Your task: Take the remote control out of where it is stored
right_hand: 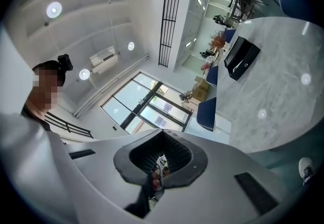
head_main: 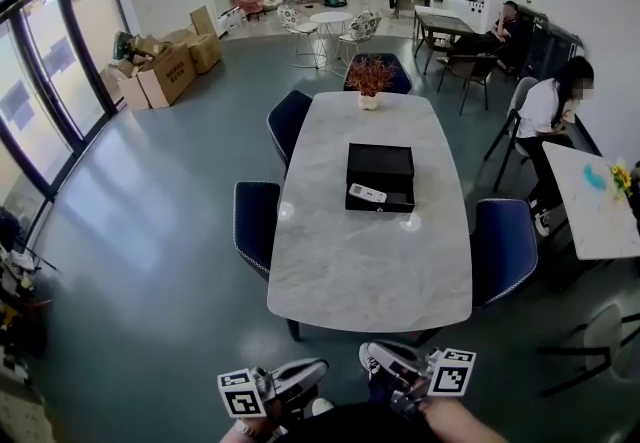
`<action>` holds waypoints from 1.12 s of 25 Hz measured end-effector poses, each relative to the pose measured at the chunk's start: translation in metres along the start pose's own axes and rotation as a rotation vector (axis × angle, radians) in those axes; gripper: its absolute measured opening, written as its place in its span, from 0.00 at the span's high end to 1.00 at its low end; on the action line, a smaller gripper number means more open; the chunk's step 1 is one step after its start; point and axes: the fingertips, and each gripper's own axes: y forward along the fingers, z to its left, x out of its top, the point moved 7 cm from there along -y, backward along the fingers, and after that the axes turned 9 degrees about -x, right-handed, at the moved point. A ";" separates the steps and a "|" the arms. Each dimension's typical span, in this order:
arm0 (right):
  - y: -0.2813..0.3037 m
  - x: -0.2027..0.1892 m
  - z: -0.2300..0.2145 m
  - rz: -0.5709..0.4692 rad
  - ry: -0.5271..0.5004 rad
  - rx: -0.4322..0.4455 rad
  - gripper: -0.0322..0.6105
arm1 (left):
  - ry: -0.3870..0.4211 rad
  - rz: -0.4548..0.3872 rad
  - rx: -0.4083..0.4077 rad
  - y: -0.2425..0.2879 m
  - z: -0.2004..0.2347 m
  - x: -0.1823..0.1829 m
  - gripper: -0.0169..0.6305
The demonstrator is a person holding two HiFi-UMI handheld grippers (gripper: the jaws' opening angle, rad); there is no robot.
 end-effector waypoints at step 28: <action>0.068 0.172 -0.099 0.089 -0.055 -0.026 0.94 | 0.010 -0.160 0.143 0.057 0.077 0.053 0.96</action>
